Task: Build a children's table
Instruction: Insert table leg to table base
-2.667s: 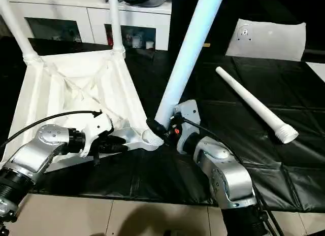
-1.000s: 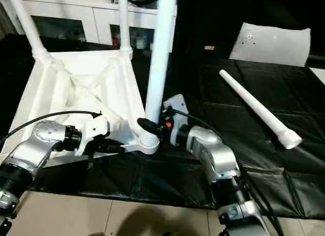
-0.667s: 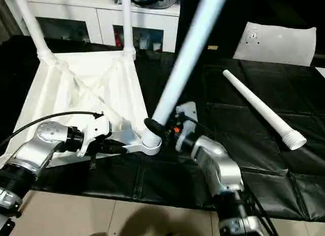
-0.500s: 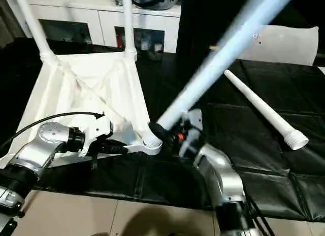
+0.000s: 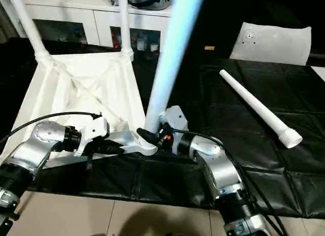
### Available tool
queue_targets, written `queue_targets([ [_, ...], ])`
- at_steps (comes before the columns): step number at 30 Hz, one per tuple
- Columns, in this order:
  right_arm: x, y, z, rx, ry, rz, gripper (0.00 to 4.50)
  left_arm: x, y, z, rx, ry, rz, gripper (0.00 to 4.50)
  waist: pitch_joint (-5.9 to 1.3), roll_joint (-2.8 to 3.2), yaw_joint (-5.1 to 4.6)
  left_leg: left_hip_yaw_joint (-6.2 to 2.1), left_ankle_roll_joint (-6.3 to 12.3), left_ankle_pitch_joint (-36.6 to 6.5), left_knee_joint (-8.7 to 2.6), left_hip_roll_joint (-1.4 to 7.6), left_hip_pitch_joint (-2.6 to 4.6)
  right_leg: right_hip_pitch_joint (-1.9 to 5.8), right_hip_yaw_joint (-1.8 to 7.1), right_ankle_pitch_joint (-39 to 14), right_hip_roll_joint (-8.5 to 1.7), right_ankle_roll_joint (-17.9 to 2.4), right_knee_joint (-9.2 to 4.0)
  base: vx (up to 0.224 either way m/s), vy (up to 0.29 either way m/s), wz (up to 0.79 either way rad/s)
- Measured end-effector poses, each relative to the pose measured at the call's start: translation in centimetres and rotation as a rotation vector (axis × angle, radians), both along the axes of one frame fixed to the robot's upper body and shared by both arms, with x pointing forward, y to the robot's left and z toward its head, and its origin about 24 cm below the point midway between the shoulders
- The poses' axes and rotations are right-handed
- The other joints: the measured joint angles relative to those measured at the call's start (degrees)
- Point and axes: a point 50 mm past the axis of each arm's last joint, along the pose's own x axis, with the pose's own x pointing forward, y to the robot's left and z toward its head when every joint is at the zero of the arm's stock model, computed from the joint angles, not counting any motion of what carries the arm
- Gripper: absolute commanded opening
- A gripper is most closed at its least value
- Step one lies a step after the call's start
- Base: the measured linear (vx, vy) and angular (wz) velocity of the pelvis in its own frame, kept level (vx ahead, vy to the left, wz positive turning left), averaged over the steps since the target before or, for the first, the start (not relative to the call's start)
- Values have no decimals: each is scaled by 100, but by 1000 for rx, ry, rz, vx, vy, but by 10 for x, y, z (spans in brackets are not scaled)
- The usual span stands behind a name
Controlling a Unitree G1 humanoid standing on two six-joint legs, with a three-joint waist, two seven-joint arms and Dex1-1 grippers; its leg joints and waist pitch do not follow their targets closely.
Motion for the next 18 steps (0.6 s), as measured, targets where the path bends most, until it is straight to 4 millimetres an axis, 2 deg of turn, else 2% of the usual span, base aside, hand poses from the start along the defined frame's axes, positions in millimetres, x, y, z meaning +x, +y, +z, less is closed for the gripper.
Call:
queue_targets([
  [3,2,2,3,-27,-4,64,190,1,2,3,16,-1,-25,0,12,-47,3,0,1,-1,-1,0,-2,2,0,-1,0,1,-9,0,0,0],
  [8,1,1,3,-42,-5,117,190,4,1,7,39,7,-61,0,27,-87,7,2,5,-4,-18,-3,-2,6,3,-3,-1,4,-31,0,0,0],
  [18,-1,2,3,-54,-11,149,190,8,2,9,74,-2,-85,0,33,-92,15,2,3,-4,-61,-7,7,5,0,-28,-1,7,-33,0,0,0],
])
